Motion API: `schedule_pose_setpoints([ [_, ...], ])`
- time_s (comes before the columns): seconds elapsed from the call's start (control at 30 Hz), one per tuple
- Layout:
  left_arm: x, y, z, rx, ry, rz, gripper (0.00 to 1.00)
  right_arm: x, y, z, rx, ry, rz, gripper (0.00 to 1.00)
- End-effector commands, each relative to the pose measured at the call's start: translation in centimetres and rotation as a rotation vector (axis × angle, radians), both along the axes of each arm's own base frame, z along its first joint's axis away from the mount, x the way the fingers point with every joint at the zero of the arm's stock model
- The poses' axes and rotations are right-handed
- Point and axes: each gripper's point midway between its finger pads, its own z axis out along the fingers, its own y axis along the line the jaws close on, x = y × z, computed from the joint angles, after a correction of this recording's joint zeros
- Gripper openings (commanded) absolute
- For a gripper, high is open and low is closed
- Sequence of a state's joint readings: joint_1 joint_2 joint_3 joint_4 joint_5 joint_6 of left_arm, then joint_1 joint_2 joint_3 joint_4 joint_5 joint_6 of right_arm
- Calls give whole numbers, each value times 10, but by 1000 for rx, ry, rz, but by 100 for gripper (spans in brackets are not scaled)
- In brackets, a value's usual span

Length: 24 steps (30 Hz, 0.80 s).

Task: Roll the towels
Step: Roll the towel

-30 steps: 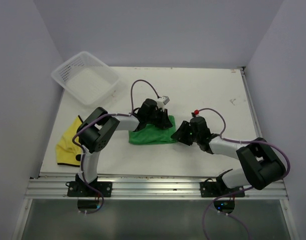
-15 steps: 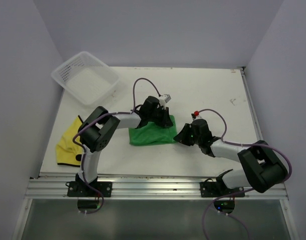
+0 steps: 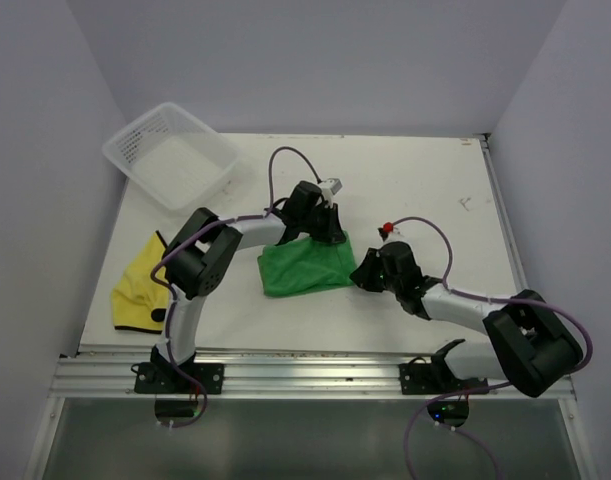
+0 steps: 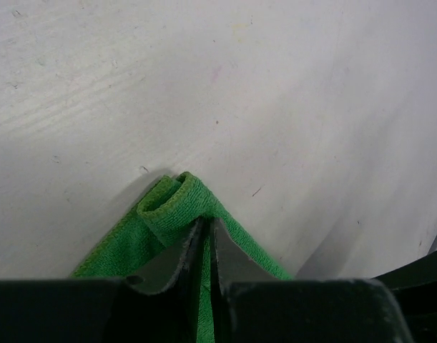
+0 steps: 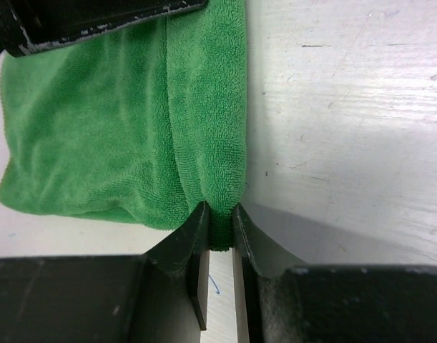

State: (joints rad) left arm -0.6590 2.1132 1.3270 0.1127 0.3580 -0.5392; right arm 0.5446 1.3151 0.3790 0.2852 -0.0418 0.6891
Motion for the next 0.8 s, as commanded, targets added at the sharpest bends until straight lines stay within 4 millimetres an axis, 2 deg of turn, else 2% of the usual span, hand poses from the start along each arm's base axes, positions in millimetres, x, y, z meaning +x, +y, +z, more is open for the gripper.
schedule_pose_setpoints([
  [0.0, 33, 19, -5, 55, -43, 99, 13, -10, -12, -3, -152, -10, 44, 0],
  [0.27, 28, 22, -3, 50, -40, 99, 12, -11, -5, 8, -317, -108, 82, 0],
  [0.53, 23, 27, 1, 49, -44, 108, 12, -15, -4, 12, -429, -143, 100, 0],
  [0.77, 17, 31, 4, 45, -40, 110, 12, -16, 4, 17, -530, -168, 124, 0],
])
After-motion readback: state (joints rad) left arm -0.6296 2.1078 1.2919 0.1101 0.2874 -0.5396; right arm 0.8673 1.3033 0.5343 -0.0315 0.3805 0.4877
